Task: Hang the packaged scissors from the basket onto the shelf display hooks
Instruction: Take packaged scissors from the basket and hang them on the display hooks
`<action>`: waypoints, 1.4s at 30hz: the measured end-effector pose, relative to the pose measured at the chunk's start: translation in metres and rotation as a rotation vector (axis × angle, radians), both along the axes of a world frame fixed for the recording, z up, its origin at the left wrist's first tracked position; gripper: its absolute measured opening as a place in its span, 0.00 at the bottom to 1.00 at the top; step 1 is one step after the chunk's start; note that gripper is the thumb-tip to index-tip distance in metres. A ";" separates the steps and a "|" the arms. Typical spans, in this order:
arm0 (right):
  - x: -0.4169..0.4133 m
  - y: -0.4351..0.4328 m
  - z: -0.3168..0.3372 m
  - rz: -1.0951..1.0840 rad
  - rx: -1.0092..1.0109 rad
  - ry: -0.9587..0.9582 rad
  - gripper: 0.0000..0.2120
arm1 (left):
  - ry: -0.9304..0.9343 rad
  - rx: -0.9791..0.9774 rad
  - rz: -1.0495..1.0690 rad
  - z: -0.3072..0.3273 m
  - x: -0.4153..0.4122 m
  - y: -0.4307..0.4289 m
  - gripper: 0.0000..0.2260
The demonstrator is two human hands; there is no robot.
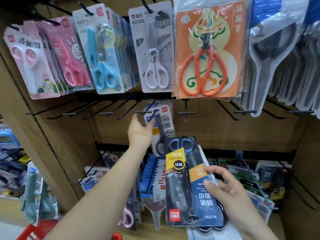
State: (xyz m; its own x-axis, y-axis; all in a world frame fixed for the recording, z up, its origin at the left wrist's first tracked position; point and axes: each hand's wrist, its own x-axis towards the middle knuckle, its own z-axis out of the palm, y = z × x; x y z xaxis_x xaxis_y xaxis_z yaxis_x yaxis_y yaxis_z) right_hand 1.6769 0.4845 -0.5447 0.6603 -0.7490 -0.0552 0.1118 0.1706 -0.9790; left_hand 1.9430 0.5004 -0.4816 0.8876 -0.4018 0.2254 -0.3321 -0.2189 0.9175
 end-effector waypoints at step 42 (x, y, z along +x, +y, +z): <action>0.053 0.033 -0.003 -0.007 -1.308 0.449 0.14 | -0.490 0.071 -0.252 0.000 -0.055 0.255 0.11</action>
State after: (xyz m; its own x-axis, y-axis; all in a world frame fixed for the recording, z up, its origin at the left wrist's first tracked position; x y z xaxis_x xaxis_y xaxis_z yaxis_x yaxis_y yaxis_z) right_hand 1.7300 0.5171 -0.5480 0.7691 -0.4237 0.4784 -0.2560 -0.8902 -0.3769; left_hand 1.8875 0.7556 -0.4814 0.5601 -0.6179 0.5518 -0.7663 -0.1333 0.6285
